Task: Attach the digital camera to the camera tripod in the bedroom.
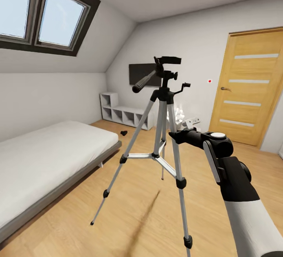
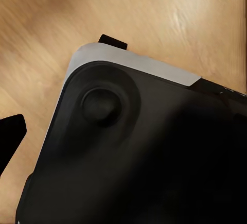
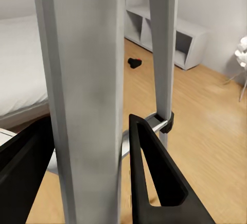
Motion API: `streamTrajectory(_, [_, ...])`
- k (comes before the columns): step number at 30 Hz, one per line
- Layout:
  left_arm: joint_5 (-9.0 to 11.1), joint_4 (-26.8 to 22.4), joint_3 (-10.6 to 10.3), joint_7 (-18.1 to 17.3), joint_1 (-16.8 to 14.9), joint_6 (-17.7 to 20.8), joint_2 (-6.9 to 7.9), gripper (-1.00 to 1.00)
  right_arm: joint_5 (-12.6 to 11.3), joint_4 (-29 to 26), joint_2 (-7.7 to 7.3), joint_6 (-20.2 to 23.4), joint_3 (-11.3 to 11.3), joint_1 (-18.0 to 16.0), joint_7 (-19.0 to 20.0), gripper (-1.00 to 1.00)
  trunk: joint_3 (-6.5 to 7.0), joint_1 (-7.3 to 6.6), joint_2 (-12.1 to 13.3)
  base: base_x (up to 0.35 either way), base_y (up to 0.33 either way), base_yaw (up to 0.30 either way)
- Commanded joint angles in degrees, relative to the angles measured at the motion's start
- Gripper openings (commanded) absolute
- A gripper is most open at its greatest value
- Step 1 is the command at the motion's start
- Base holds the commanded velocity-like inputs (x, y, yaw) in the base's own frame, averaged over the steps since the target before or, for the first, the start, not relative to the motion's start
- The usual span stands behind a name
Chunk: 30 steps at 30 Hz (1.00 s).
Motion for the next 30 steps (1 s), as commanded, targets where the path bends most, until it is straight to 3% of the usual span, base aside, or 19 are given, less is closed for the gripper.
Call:
streamTrajectory(1, [-0.08, 0.02, 0.43, 0.07, -0.03, -0.15, -0.03, 1.0, 0.06, -0.04, -0.04, 0.2, 0.04, -0.06, 0.27, -1.0, -0.06, 0.03, -0.03, 0.322, 0.0, 0.0])
streamTrajectory(17, [-0.08, 0.02, 0.44, 0.08, -0.03, 0.0, -0.03, 1.0, 0.07, 0.07, -0.1, 2.99, 0.01, -0.06, 0.27, -1.0, -0.06, 0.03, -0.03, 0.322, -0.01, 0.0])
streamTrajectory(30, [-0.08, 0.02, 0.49, 0.08, -0.03, -0.01, -0.03, 1.0, 0.09, 0.07, -0.16, 3.1, -0.21, -0.06, 0.27, -1.0, -0.06, 0.03, -0.03, 0.291, -0.158, 0.0])
